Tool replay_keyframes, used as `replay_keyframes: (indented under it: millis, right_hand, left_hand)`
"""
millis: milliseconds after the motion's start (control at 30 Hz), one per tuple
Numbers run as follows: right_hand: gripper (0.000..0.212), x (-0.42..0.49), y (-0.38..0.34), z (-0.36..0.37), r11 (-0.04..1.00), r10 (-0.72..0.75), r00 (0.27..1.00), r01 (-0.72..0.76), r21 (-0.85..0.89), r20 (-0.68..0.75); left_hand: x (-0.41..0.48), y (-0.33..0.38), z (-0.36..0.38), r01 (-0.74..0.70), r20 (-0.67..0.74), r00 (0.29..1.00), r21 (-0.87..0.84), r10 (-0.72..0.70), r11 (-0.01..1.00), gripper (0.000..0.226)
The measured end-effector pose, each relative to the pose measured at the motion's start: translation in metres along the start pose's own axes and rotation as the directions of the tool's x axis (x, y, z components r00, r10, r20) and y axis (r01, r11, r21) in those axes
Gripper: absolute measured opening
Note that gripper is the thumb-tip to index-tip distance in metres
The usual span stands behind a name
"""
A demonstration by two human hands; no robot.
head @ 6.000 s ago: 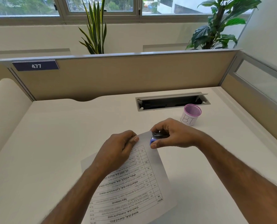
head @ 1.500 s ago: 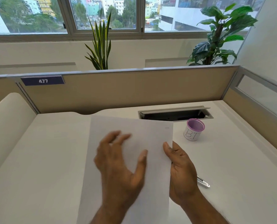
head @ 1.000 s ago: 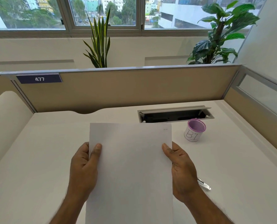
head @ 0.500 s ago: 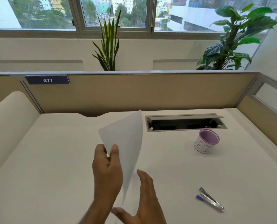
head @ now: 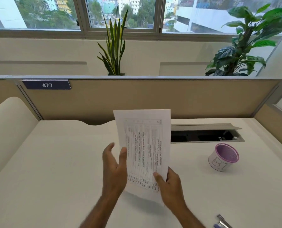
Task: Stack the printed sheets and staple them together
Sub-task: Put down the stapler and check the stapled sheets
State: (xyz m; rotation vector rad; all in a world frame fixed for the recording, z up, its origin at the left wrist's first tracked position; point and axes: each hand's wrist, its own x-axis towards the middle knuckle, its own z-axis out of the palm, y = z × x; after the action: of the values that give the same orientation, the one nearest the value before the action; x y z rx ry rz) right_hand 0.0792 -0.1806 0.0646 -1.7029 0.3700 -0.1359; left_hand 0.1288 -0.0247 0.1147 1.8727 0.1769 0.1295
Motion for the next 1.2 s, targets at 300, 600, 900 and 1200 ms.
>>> replay_keyframes:
  millis: [300,600,900,1200]
  right_hand:
    - [0.027,0.088,0.016,0.009,0.969,0.218,0.954,-0.237,0.074,0.205]
    - [0.037,0.141,0.058,0.038,0.970,0.088,0.996,-0.083,-0.229,0.010]
    - [0.052,0.146,0.092,0.036,0.696,-0.158,0.987,0.110,-0.709,-0.003]
    - [0.065,0.143,0.112,0.030,0.552,-0.209,0.960,0.272,-0.788,0.185]
  left_hand:
    - [0.059,-0.099,-0.012,0.232,0.095,0.967,0.033,-0.234,0.972,0.027]
    - [0.099,-0.121,0.020,0.160,-0.007,0.987,0.188,-0.162,0.969,0.033]
    - [0.114,-0.156,0.030,-0.026,0.048,0.999,0.646,-0.006,0.763,0.048]
    - [0.113,-0.180,0.023,-0.274,0.267,0.958,0.750,0.103,0.602,0.068]
